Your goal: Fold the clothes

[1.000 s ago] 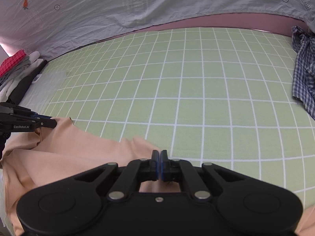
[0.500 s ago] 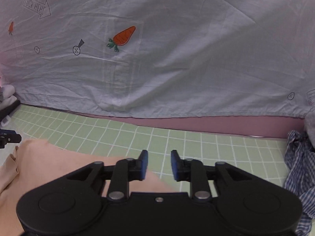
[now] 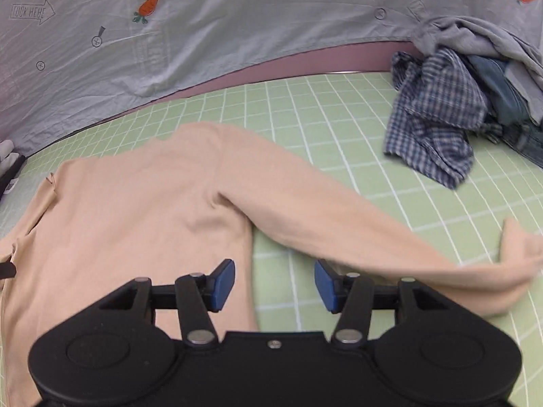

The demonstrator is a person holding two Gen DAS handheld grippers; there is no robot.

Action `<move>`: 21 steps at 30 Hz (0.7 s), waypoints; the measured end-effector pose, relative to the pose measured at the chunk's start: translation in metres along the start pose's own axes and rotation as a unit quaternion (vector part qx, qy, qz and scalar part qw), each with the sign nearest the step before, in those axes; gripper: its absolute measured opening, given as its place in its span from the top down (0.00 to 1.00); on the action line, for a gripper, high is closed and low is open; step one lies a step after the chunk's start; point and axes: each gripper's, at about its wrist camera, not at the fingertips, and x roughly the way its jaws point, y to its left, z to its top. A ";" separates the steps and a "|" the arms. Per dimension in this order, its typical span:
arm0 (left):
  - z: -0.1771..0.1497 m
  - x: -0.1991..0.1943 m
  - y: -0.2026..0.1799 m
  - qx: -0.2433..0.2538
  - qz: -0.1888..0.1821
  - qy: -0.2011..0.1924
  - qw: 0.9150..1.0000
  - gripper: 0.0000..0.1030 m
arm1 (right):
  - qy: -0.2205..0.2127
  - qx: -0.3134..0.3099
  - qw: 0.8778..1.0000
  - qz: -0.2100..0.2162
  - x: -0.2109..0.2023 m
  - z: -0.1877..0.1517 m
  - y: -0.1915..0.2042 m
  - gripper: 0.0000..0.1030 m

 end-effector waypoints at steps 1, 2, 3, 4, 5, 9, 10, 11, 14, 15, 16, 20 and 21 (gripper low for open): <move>-0.008 -0.002 -0.006 -0.001 -0.003 0.007 1.000 0.21 | -0.002 0.004 1.000 -0.007 -0.007 -0.007 -0.004 0.42; -0.017 -0.004 -0.012 -0.002 -0.006 0.013 1.000 0.21 | -0.006 0.015 1.000 -0.012 -0.014 -0.012 -0.010 0.41; -0.024 -0.005 -0.019 0.001 -0.007 0.023 1.000 0.21 | -0.009 0.025 1.000 -0.016 -0.021 -0.018 -0.015 0.39; -0.030 -0.005 -0.027 0.004 -0.009 0.032 0.999 0.21 | -0.011 0.040 0.999 -0.015 -0.028 -0.021 -0.023 0.39; -0.037 -0.006 -0.034 0.007 -0.012 0.038 0.999 0.21 | -0.014 0.055 0.998 -0.013 -0.034 -0.024 -0.030 0.39; -0.059 -0.011 -0.062 0.012 -0.017 0.056 0.998 0.21 | -0.021 0.095 0.995 -0.024 -0.055 -0.029 -0.060 0.39; -0.064 -0.012 -0.070 0.010 -0.016 0.057 0.998 0.21 | -0.022 0.102 0.994 -0.026 -0.058 -0.029 -0.069 0.39; -0.068 -0.013 -0.076 0.008 -0.016 0.057 0.998 0.20 | -0.020 0.110 0.993 -0.028 -0.062 -0.029 -0.079 0.39; -0.078 -0.012 -0.097 -0.005 -0.010 0.063 0.998 0.18 | -0.014 0.130 0.991 -0.027 -0.068 -0.025 -0.108 0.37; -0.082 -0.011 -0.103 -0.008 -0.007 0.066 0.998 0.18 | -0.014 0.135 0.991 -0.023 -0.069 -0.023 -0.118 0.36; -0.084 -0.010 -0.108 -0.013 -0.001 0.069 0.998 0.18 | -0.012 0.137 0.990 -0.022 -0.069 -0.021 -0.126 0.35; -0.093 -0.008 -0.132 -0.008 0.037 0.063 0.997 0.14 | -0.006 0.146 0.989 -0.027 -0.063 -0.009 -0.163 0.35; -0.095 -0.007 -0.137 -0.006 0.045 0.063 0.997 0.13 | -0.004 0.153 0.988 -0.027 -0.061 -0.007 -0.173 0.34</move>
